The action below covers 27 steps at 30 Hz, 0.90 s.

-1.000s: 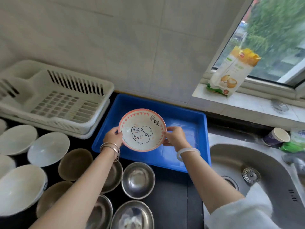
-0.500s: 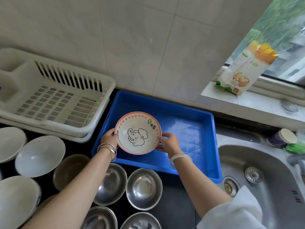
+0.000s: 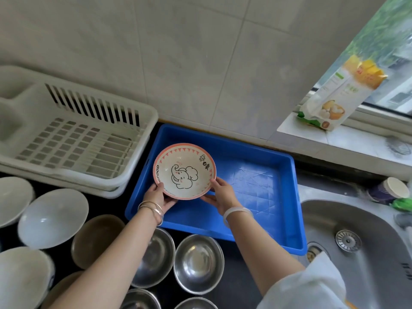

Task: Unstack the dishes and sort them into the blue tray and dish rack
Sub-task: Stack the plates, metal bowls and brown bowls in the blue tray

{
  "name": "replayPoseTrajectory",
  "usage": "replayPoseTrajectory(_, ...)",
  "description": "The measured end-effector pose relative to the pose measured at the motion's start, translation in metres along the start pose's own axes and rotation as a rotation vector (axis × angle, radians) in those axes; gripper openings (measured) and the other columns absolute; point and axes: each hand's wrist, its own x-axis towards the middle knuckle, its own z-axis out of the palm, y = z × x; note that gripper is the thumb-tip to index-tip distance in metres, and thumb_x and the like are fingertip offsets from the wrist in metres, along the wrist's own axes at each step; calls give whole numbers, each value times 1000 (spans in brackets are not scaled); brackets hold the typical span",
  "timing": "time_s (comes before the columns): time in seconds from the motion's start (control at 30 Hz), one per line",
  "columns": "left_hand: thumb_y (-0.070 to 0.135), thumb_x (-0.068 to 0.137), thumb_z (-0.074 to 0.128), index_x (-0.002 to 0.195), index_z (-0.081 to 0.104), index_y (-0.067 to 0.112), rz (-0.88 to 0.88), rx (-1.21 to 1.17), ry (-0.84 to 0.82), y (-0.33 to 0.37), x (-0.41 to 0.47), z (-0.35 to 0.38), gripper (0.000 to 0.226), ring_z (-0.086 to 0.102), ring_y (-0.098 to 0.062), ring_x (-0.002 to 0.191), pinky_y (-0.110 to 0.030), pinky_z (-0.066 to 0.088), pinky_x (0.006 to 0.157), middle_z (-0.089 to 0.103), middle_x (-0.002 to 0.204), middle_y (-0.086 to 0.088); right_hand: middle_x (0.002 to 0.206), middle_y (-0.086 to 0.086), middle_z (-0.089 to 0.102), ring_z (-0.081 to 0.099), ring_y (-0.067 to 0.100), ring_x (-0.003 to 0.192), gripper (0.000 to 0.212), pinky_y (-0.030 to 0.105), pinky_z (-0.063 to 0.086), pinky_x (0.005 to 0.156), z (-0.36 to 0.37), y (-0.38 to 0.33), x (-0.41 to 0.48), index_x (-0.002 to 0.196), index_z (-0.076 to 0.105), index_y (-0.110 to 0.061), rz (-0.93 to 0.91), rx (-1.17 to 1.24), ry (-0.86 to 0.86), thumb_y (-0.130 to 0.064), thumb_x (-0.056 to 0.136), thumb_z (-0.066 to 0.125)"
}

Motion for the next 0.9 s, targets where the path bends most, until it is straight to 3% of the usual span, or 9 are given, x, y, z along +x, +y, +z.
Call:
replayPoseTrajectory(0.33, 17, 97, 42, 135, 44, 11, 109, -24, -20, -2, 8, 8, 38, 48, -35, 124, -37, 45, 96, 48, 137, -17, 127, 20, 58, 67, 28, 82, 36, 31, 60, 65, 15, -7, 16, 135, 47, -7, -13, 76, 57, -17, 101, 42)
replayPoseTrajectory(0.47, 14, 96, 45, 135, 45, 10, 149, -29, 1, 0, 12, 13, 39, 48, -35, 124, -37, 44, 99, 49, 137, -17, 130, 20, 55, 66, 34, 93, 36, 32, 59, 65, 19, -10, 17, 135, 45, -7, -12, 97, 73, -16, 100, 42)
replayPoseTrajectory(0.6, 12, 95, 46, 133, 48, 9, 169, -29, 39, -1, 15, 16, 38, 49, -34, 123, -35, 46, 93, 51, 134, -18, 130, 19, 55, 63, 39, 106, 36, 35, 58, 68, 20, -11, 18, 136, 44, -8, -12, 89, 86, -16, 100, 42)
replayPoseTrajectory(0.8, 5, 94, 46, 119, 57, 6, 266, 40, 103, -6, 9, 19, 27, 53, -35, 120, -32, 47, 89, 57, 110, -14, 123, 15, 61, 68, 29, 84, 34, 30, 58, 68, 16, -9, 12, 125, 54, -12, -42, 20, 57, -29, 101, 37)
replayPoseTrajectory(0.9, 7, 95, 44, 131, 49, 5, 316, 85, 112, -13, -3, 19, 36, 53, -32, 120, -30, 46, 90, 56, 125, -17, 120, 11, 62, 67, 28, 90, 36, 33, 57, 75, 11, -8, 5, 123, 54, -14, -54, -49, 40, -35, 100, 35)
